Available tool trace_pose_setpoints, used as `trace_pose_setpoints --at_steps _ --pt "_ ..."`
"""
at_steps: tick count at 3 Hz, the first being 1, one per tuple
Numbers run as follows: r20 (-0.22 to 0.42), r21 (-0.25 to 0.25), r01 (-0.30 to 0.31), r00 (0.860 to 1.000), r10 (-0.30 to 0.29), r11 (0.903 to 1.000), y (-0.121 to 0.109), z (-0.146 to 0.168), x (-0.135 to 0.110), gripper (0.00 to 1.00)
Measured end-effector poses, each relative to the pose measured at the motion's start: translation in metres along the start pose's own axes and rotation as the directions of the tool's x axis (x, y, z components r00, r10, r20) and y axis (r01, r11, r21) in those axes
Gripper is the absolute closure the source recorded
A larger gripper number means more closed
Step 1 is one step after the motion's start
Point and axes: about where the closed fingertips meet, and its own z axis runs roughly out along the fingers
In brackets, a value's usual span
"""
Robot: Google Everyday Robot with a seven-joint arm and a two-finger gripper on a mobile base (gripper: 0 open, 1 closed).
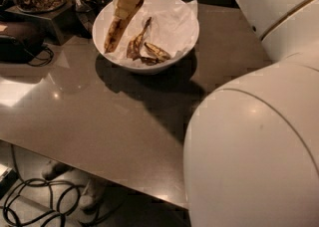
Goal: Pick banana from white bowl
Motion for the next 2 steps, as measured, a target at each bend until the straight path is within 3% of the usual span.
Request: trace_pose_setpoints --at_steps 2 --pt "0.002 0.062 -0.029 1.0 0.029 0.9976 0.019 -0.025 -0.003 1.0"
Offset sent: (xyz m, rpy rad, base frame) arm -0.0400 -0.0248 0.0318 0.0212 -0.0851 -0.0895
